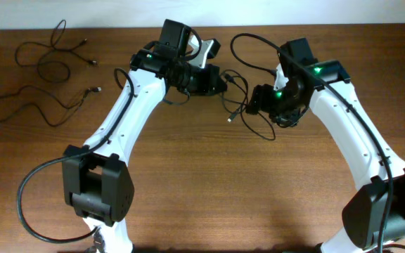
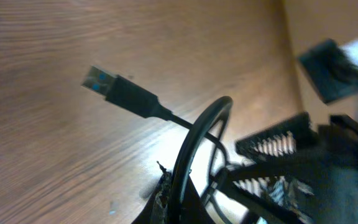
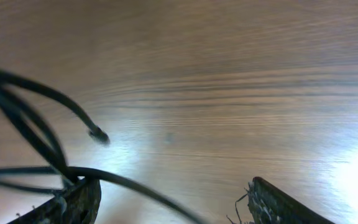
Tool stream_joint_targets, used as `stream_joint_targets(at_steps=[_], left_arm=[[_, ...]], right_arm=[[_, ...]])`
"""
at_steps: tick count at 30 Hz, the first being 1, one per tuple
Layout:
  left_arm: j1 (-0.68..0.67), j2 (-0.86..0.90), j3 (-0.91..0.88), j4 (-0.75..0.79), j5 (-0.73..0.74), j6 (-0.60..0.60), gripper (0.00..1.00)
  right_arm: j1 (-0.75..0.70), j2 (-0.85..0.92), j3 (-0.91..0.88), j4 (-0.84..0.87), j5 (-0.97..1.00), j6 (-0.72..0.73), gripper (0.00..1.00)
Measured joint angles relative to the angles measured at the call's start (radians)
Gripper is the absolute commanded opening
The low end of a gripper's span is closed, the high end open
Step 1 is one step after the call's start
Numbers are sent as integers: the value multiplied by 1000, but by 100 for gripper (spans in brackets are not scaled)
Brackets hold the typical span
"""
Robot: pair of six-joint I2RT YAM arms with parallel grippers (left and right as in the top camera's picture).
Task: Untangle cables
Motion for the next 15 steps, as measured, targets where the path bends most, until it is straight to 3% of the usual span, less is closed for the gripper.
stream_joint_targets(at_steps=[10,15], left_arm=[[37,0,0,4,235,82,0],[90,0,0,-19,167,12,0]], right_arm=[[4,0,0,-69,193,78,77],[4,0,0,-25,111,49,85]])
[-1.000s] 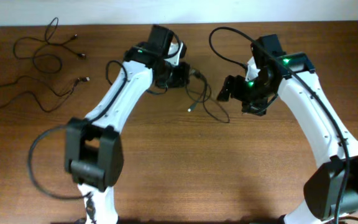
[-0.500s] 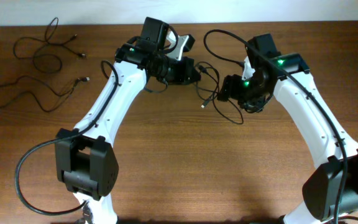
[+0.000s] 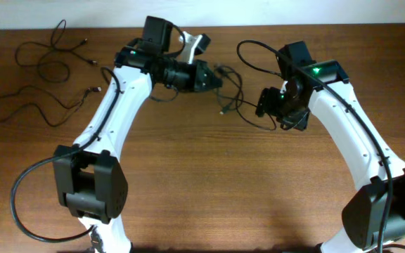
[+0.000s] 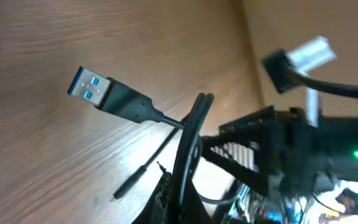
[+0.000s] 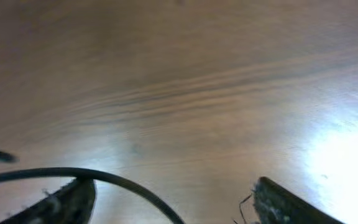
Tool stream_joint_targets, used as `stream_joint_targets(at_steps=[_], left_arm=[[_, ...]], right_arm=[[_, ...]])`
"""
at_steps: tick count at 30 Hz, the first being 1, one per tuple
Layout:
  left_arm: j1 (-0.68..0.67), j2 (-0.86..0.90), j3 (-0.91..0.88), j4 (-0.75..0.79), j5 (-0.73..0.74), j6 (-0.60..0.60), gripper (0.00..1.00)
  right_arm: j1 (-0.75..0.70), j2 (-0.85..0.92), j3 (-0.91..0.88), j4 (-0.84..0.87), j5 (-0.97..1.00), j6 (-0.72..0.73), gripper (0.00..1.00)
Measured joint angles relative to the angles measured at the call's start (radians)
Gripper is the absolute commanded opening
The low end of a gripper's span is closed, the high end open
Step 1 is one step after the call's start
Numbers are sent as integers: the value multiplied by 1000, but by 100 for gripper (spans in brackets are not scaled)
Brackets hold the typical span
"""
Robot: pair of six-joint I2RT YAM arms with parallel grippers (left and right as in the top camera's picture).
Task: Untangle cables
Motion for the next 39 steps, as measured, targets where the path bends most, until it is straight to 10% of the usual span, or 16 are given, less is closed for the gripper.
stream_joint_targets(at_steps=[24,30,39], left_arm=[[-80,0,0,4,-78,-84,0],[-81,0,0,42,-3,-95,0],[-84,0,0,19,-51,-100,0]], right_arm=[[-5,-47,20,89,-352,-226,94],[-5,-47,20,23,-197,-183,68],[2,-47,20,23,-126,-159,64]])
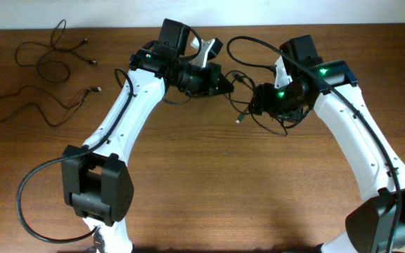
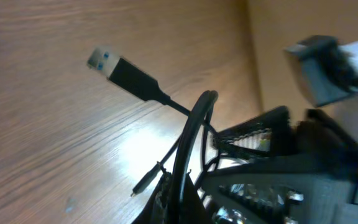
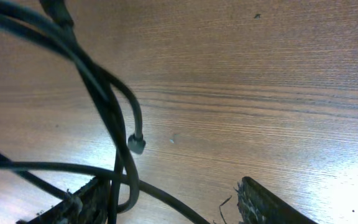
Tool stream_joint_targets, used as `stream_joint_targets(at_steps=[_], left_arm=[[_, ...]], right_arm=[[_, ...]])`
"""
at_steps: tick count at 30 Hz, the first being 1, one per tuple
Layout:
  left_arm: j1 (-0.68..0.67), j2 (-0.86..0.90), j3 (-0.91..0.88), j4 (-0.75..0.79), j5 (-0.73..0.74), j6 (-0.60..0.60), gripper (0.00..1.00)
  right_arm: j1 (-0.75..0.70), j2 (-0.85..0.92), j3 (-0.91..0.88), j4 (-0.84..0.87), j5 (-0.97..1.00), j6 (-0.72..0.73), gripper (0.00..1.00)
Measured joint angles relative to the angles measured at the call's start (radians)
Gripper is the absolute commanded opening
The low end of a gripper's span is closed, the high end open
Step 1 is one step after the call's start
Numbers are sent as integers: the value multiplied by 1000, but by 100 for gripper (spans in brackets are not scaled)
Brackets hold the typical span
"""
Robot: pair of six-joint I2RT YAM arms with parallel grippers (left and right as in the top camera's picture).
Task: Untangle cables
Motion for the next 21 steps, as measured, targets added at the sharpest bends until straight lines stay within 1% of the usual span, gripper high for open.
stream_joint_targets(at_steps=[4,13,15,18,21], left_arm=[[-3,0,0,-43,-77,-4,0],[-31,0,0,-53,-140,-6,0],[-37,0,0,-77,-208,-12,0],[-31,0,0,-145,-414,-33,0],[9,0,0,-185,-624,-72,0]], right_arm=[[2,0,1,-6,29,21,61],[23,0,16,-61,194,136,59],[28,0,17,-61,206,159,59],[17,0,16,-101,304,182,59],[-7,0,16,-106,396,220,60]])
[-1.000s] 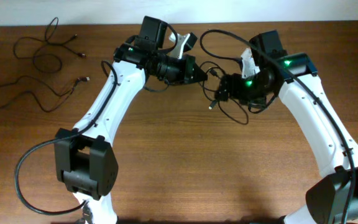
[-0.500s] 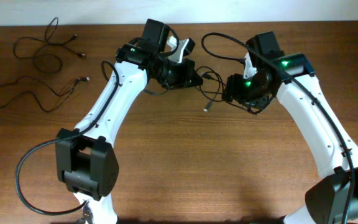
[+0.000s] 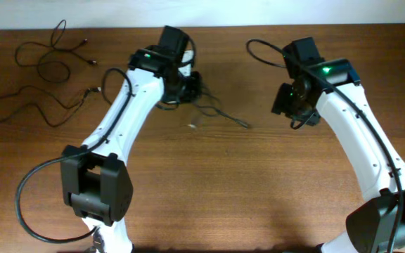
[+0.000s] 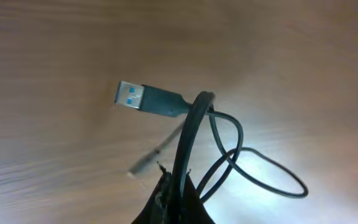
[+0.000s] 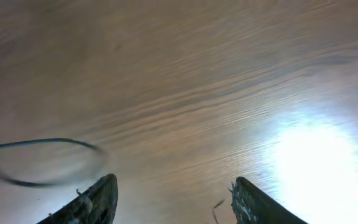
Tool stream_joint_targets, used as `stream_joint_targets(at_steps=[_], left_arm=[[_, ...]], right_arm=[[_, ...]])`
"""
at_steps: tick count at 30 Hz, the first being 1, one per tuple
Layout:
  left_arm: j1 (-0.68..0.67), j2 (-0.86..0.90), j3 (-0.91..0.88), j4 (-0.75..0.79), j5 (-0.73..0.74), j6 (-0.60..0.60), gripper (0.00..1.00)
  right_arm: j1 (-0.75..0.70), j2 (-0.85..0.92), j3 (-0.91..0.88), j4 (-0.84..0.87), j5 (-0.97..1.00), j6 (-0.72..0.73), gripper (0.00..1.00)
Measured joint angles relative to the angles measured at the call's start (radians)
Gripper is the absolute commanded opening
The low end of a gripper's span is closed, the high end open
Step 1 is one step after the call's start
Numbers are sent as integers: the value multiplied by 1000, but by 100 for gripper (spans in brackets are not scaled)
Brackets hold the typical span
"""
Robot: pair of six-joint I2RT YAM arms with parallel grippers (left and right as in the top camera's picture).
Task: Untangle cables
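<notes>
My left gripper [image 3: 188, 86] is shut on a bundle of black cable [image 4: 188, 134], which rises between its closed fingers [image 4: 166, 193] in the left wrist view. A USB plug with a blue insert [image 4: 145, 98] sticks out from the bundle, and a thin loop [image 4: 260, 168] hangs to the right. In the overhead view thin cable ends [image 3: 223, 116] trail from that gripper across the wood. My right gripper [image 3: 292, 109] stands apart to the right. It is open [image 5: 173, 182] with only bare wood between its fingers; a blurred cable loop [image 5: 36, 162] lies to their left.
Two separate thin black cables lie at the table's far left, one [image 3: 48, 53] near the back edge and one [image 3: 34, 102] in front of it. A black wire loop [image 3: 262, 46] arches behind the right arm. The wooden table [image 3: 209, 197] stretches forward.
The right gripper was close to the left one with cables across its open fingers; now it stands further right with none. The left gripper is further left, still shut on the bundle.
The two grippers were close together with the tangle between them, a cable across the right one's open fingers. Then the left stood further left and the cables were stretched. Then both were close again. Now the right is free and the cables hang from the left alone.
</notes>
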Motion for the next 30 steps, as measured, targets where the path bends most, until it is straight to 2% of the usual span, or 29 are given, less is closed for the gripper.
stream_joint_targets(at_steps=[2,5,7,14,18,27,30], left_arm=[[8,0,0,-2,-61,-14,0],[5,0,0,6,-72,-22,0],[3,0,0,44,0,10,0],[-1,0,0,90,324,201,0],[-2,0,0,89,434,235,0],[-2,0,0,89,563,253,0],[-2,0,0,89,579,253,0]], right_arm=[[0,0,0,-3,21,13,61],[0,0,0,-2,17,28,67],[0,0,0,16,-19,14,71],[0,0,0,92,-208,-75,71],[0,0,0,134,-325,-138,71],[1,0,0,98,-383,-229,70],[1,6,0,97,-382,-236,66]])
